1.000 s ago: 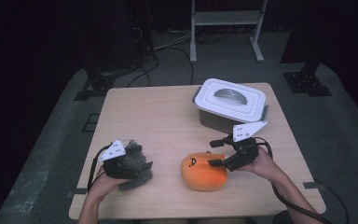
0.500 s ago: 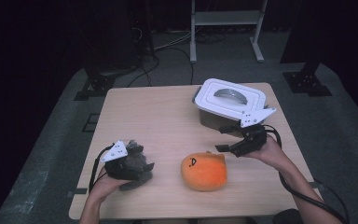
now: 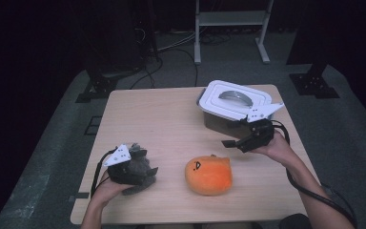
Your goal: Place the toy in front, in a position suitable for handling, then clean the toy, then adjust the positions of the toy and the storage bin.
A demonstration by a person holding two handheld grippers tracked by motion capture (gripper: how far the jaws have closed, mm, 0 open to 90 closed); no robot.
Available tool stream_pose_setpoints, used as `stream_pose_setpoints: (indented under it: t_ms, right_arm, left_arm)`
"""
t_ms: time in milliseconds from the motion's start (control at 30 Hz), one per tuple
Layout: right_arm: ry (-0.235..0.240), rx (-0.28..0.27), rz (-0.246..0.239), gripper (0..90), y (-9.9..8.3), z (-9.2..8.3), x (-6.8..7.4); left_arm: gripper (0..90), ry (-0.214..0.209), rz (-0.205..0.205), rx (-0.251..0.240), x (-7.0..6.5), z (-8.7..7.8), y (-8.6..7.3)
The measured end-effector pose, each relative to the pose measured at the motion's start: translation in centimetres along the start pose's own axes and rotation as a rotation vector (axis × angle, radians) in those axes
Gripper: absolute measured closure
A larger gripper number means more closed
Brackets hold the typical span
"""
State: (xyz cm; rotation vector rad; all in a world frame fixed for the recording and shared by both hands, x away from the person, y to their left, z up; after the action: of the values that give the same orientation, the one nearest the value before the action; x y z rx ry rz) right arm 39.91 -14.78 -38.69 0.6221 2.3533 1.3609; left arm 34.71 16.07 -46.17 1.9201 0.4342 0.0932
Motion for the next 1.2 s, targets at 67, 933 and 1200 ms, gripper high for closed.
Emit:
stream_pose_setpoints:
  t_ms: [67, 933, 1200]
  right_arm:
    - [0.001, 0.002, -0.006, 23.8, 0.0, 0.0, 0.0]
    - [-0.011, 0.006, -0.03, 23.0, 1.7, 0.3, -1.2]
    - [-0.019, 0.004, -0.035, 22.8, 2.4, 0.3, -2.0]
  left_arm:
    - [17.1, -0.001, 0.002, 0.004, 0.0, 0.0, 0.0]
    - [15.8, -0.019, 0.014, 0.014, -0.2, 0.2, 0.0]
    - [13.9, -0.028, 0.009, 0.014, -0.4, 0.5, 0.0]
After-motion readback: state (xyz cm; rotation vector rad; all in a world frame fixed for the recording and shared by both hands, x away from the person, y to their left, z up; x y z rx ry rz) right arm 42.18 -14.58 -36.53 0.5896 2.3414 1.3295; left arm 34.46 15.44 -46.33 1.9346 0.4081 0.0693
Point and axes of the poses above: each handheld gripper's, and its own axes: z roughly forward along the jaws, y roughly out of its top, x roughly to its left, the point moved 8 cm from there along z, roughly forward along the jaws, and after that the axes turned 14 degrees about -y, right-handed, at the moved point
